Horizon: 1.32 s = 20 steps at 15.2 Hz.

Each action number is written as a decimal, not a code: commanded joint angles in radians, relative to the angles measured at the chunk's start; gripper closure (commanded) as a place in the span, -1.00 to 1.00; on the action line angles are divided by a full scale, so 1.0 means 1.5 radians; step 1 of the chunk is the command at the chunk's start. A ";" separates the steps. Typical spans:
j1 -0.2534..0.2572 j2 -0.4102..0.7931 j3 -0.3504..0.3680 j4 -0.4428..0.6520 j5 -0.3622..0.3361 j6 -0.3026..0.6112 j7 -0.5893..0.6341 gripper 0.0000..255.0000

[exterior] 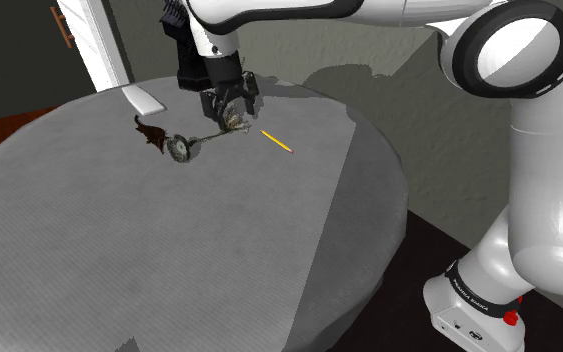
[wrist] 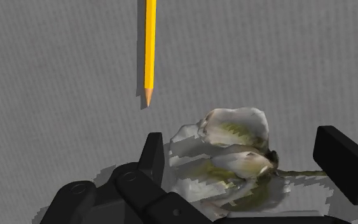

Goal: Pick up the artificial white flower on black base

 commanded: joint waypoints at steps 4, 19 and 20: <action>-0.001 0.000 0.000 -0.008 0.000 0.009 0.001 1.00; 0.014 0.019 -0.001 0.096 -0.005 -0.076 -0.006 1.00; 0.017 0.023 -0.001 0.112 -0.006 -0.088 -0.007 1.00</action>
